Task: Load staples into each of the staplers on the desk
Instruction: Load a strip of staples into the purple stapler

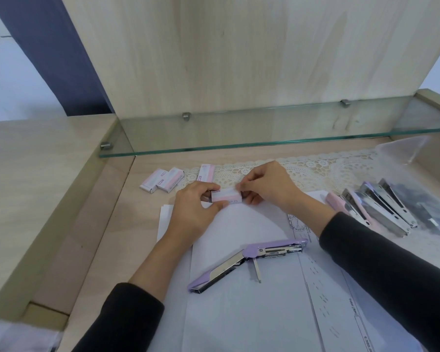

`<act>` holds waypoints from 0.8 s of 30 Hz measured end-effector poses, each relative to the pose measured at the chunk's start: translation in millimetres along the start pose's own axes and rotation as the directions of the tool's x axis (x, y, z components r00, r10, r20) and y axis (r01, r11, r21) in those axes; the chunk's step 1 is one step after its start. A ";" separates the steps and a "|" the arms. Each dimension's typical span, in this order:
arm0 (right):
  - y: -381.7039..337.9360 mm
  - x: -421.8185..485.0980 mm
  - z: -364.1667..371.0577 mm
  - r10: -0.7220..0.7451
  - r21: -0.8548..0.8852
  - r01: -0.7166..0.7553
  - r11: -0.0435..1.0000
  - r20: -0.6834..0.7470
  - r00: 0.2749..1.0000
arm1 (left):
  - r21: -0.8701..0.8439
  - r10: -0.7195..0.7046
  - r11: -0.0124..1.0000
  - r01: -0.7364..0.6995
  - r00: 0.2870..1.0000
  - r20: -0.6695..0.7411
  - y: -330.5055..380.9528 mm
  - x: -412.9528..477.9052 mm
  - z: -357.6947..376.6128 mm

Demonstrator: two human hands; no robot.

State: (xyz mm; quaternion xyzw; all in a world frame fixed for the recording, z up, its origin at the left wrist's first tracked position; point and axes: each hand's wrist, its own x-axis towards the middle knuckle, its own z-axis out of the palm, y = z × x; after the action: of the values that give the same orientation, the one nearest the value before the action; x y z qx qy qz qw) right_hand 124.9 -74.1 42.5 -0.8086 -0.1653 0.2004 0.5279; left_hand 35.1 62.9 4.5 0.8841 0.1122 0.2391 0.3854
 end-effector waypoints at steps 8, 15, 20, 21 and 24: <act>-4.6 -1.2 3.8 0.051 0.079 -0.053 0.996 0.020 0.998 | 0.054 -0.018 0.998 0.020 0.999 -0.029 -2.0 1.7 -1.9; -2.3 -2.8 -5.2 0.084 0.208 -0.089 0.974 0.030 0.996 | 0.053 -0.007 0.999 0.009 0.999 -0.045 -1.8 2.8 -2.9; -0.1 -9.4 -22.3 0.072 0.248 -0.080 0.965 0.043 0.996 | 0.020 0.020 1.000 -0.019 0.999 -0.043 -2.6 1.0 -4.6; 0.2 -11.4 -26.0 0.069 0.256 -0.081 0.963 0.053 0.996 | 0.015 0.021 1.000 -0.020 0.999 -0.042 -1.9 0.6 -5.9; 1.4 -20.3 -36.8 0.064 0.278 -0.103 0.955 0.147 0.987 | -0.021 -0.032 0.999 0.031 0.998 -0.054 -0.2 2.2 -11.7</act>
State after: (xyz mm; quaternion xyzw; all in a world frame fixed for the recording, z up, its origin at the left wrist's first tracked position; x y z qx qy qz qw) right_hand 125.7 -113.4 57.6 -0.7149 -0.1361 0.2989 0.6172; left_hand 31.0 71.2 12.0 0.8715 0.1343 0.2583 0.3947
